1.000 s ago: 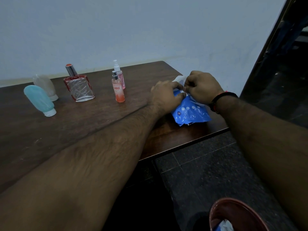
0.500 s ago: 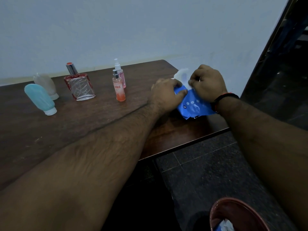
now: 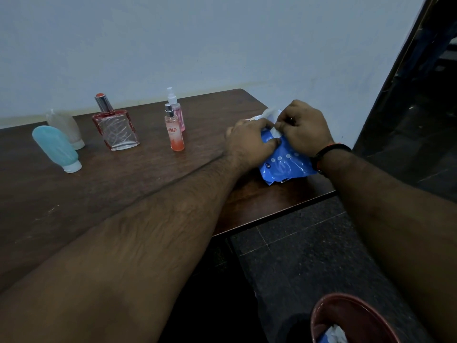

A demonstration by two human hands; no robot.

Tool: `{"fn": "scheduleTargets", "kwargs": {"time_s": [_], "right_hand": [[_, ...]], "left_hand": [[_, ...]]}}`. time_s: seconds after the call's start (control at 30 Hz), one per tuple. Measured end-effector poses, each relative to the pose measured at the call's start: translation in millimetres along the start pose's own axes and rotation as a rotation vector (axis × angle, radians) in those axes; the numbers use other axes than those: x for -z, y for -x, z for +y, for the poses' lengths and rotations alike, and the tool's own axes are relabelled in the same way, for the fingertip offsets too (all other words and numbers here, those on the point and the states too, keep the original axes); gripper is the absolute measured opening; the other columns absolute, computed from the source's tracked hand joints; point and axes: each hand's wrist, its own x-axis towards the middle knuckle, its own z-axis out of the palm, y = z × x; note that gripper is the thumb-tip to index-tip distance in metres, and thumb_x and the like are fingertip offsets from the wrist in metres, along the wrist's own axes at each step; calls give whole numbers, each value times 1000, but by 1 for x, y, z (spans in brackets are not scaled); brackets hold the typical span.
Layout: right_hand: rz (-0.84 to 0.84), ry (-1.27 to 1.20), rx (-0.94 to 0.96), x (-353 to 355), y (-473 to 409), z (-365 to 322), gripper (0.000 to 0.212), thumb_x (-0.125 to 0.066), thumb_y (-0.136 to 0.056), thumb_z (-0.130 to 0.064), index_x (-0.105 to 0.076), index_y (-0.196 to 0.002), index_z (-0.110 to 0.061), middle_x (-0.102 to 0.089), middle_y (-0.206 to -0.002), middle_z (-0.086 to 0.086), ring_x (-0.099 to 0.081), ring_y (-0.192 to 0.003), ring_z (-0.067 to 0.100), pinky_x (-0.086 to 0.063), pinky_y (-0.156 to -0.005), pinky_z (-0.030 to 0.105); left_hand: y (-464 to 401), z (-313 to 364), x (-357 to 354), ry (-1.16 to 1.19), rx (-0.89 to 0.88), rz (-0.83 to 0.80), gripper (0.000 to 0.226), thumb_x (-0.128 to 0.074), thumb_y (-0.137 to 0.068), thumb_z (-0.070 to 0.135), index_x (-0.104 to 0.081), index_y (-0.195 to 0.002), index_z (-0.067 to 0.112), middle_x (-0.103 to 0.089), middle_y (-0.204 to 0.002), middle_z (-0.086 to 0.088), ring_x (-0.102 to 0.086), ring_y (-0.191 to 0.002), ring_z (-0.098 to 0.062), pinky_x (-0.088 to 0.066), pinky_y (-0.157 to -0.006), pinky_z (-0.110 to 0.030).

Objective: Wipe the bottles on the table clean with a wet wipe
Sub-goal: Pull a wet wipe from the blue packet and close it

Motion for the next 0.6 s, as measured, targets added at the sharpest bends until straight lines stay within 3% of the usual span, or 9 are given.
{"fn": "scheduleTargets", "kwargs": {"time_s": [0.13,0.37,0.6], "right_hand": [[72,-41,35,-2,4,2,10,-63,-88,-10,-64,-81,-4,-52,-85,0,-52,-77,19,-40,-68,29],[156,-52,39,-4,10,3,11,-56,-92,-16,-59,-86,-8,-52,-94,0,-49,-74,16,-45,-68,36],[131,-27,28,-2,6,2,12,-54,-94,-18,-59,-89,-8,-54,-93,3,-50,-74,20,-48,-71,42]], "left_hand": [[-4,1,0,11,23,-19,39,-61,-82,55,-62,-116,38,-66,-120,7,-52,-122,-20,-34,-104,-42],[-8,-1,2,-22,43,-76,46,-63,-80,62,-61,-119,38,-67,-117,8,-57,-114,-20,-34,-104,-44],[-9,-2,4,-41,54,-90,47,-63,-79,63,-61,-118,37,-67,-115,8,-57,-113,-19,-34,-103,-43]]}}
